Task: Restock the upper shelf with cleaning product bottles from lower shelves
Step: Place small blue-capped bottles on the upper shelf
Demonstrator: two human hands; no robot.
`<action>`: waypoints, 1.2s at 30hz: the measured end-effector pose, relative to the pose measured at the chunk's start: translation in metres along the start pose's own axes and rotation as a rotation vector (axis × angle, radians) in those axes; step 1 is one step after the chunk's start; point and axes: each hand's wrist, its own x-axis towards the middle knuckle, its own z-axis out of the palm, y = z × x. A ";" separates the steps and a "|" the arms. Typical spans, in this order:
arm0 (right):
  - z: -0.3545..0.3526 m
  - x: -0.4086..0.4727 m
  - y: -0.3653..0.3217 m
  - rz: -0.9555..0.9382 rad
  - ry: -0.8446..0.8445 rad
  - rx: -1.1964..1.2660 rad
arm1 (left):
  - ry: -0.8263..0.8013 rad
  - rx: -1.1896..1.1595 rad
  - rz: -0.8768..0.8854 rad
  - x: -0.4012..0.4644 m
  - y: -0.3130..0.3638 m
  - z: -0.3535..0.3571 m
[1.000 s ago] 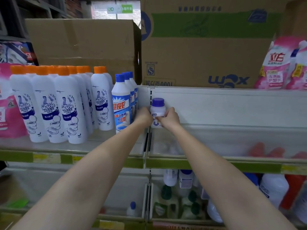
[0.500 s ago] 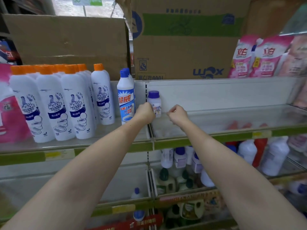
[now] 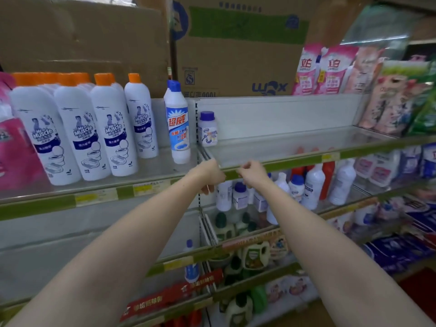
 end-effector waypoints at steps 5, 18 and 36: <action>0.021 -0.037 0.038 0.068 -0.106 -0.022 | 0.055 -0.105 0.036 0.005 -0.029 0.047; 0.033 0.004 0.168 0.290 -0.134 0.075 | 0.016 -0.196 -0.006 0.081 -0.023 0.166; 0.057 0.118 0.237 0.103 -0.243 0.002 | 0.134 -0.164 -0.101 0.227 0.024 0.229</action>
